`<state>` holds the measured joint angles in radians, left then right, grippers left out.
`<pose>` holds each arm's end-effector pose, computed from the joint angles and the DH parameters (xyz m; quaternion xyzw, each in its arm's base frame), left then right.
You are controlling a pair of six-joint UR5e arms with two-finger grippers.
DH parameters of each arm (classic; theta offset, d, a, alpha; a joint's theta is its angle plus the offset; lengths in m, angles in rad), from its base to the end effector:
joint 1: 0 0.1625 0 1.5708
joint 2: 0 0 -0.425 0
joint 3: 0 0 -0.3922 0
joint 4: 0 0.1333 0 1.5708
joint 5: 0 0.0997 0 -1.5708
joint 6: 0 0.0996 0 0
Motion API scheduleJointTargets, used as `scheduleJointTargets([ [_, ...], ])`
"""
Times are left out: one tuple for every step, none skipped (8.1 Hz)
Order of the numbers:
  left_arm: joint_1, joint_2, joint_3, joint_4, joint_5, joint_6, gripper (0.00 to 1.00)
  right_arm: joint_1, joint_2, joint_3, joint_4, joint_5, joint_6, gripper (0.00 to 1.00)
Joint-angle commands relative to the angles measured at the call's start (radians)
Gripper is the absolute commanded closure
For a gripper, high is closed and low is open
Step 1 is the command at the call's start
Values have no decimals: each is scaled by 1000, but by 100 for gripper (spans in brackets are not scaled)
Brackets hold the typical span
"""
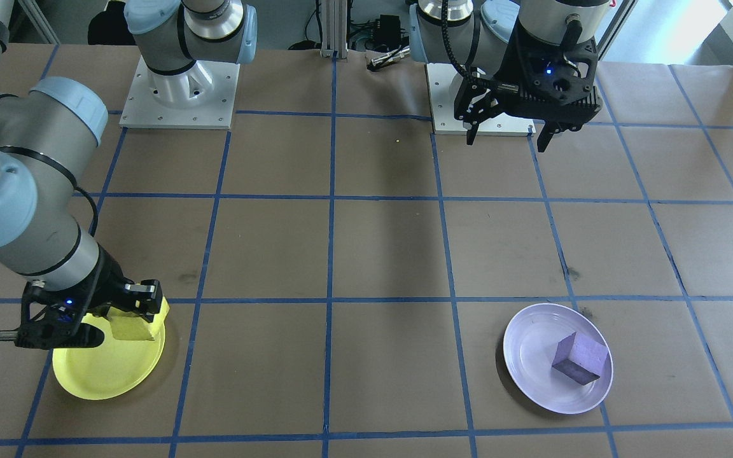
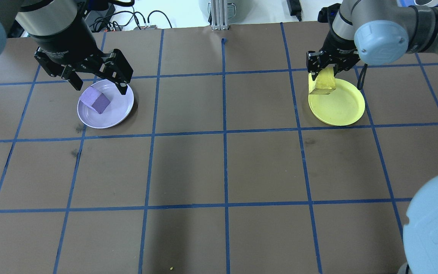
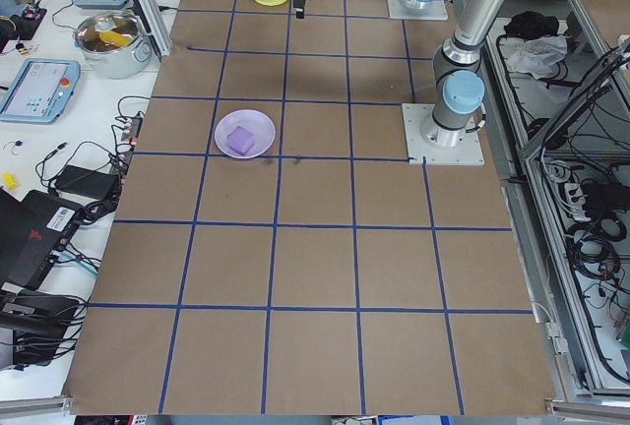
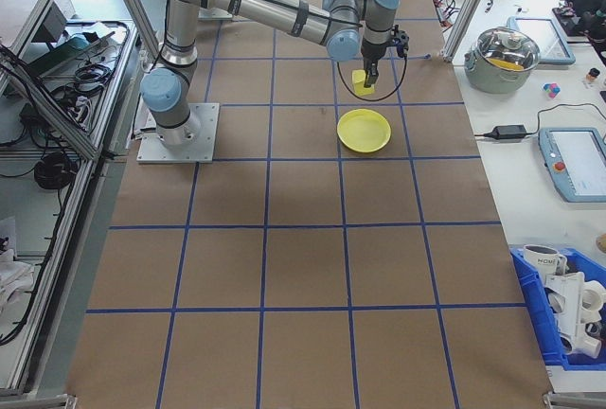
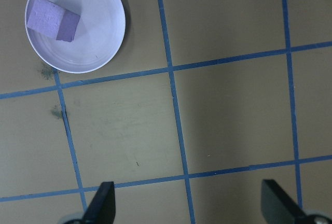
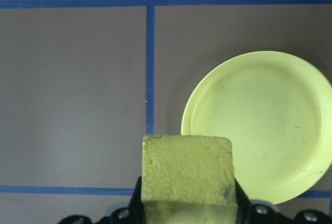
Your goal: Sort blocks by color into plates
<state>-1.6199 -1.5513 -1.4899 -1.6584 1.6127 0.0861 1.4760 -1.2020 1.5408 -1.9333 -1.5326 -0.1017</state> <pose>-0.1527 -0.4760 0.5285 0.0674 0.9975 -0.0060 0.0211 0.0773 -0.6353 0.3314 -0.0037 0.9997 -0.0137 0.0178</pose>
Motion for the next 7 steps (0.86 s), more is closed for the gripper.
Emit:
scheduleJointTargets([
  [0, 0, -1, 0, 0, -2, 0, -45, 63, -2, -58, -88, -88, 100],
  [0, 0, -1, 0, 0, -2, 0, -45, 102, 1, -73, -115, -96, 100],
  [0, 0, -3, 0, 0, -2, 0, -45, 129, 1, -70, -118, -137, 100],
  [0, -7, 0, 0, -2, -5, 0, -45, 139, 4, -67, -120, -189, 100],
  [0, -7, -3, 20, -2, -2, 0, -45, 139, 2, -66, -120, -191, 94],
  [0, -7, -3, 22, -2, -2, 0, -45, 137, 2, -64, -117, -194, 48],
  [0, -7, -3, 22, -2, -2, 0, -46, 134, -1, -64, -116, -194, 0],
])
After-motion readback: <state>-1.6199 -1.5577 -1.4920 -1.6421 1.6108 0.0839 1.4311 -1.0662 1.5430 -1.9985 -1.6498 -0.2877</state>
